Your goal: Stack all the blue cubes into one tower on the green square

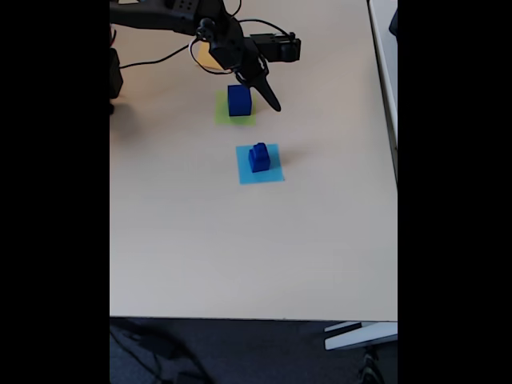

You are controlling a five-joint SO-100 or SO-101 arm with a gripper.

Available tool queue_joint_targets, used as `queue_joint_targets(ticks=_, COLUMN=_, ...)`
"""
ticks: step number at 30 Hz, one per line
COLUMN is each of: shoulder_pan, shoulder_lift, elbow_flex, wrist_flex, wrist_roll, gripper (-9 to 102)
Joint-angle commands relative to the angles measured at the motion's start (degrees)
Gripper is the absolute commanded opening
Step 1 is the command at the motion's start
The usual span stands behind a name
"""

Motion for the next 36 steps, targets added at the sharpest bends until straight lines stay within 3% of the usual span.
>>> queue_joint_targets(ticks=1, shoulder_pan=3.16, shoulder_lift=3.69, elbow_flex=3.08, wrist_flex=-0.88, wrist_roll=0.26, gripper=30)
queue_joint_targets(ticks=36, shoulder_pan=10.2, shoulder_lift=-8.61, elbow_flex=-6.33, wrist_flex=0.26, wrist_roll=-3.78, gripper=29)
